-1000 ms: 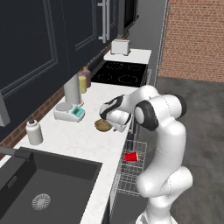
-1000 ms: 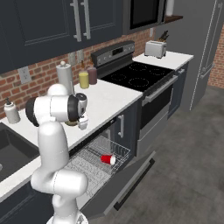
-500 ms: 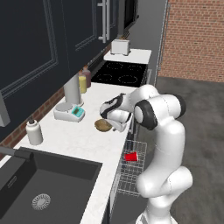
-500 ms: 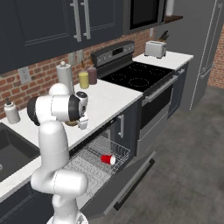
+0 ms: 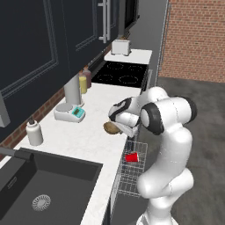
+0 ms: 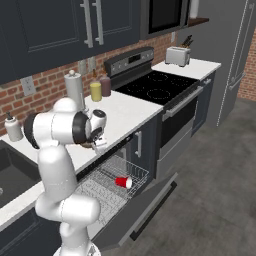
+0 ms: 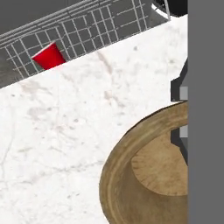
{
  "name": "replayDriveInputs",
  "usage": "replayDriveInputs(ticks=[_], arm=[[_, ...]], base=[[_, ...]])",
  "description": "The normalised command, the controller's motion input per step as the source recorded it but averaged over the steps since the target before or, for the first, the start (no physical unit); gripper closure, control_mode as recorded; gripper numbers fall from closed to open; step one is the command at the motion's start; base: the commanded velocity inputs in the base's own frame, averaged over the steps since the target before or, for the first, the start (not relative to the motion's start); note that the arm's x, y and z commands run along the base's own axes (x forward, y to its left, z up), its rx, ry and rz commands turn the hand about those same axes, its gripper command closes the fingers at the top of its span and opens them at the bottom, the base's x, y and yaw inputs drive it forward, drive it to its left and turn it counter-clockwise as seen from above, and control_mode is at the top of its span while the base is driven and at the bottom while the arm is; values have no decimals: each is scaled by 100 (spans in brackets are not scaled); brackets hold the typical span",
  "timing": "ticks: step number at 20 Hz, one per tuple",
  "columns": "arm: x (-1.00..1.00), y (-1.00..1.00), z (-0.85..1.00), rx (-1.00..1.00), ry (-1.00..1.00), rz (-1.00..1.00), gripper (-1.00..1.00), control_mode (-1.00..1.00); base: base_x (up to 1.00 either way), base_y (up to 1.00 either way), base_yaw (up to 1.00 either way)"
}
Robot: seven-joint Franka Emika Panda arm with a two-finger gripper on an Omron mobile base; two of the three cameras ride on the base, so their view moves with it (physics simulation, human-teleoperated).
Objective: Pick up the cup and bowl from the counter, place them in the dishwasher, and close the dishwasher door.
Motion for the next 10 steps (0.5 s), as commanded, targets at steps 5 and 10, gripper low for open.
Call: replayDriveInputs(ticks=[5, 10], arm=[[-96, -99, 0, 1, 0, -6, 100, -100], [-100, -100, 0, 4, -1, -7, 100, -100]], base=[[0, 0, 0], [0, 0, 0]])
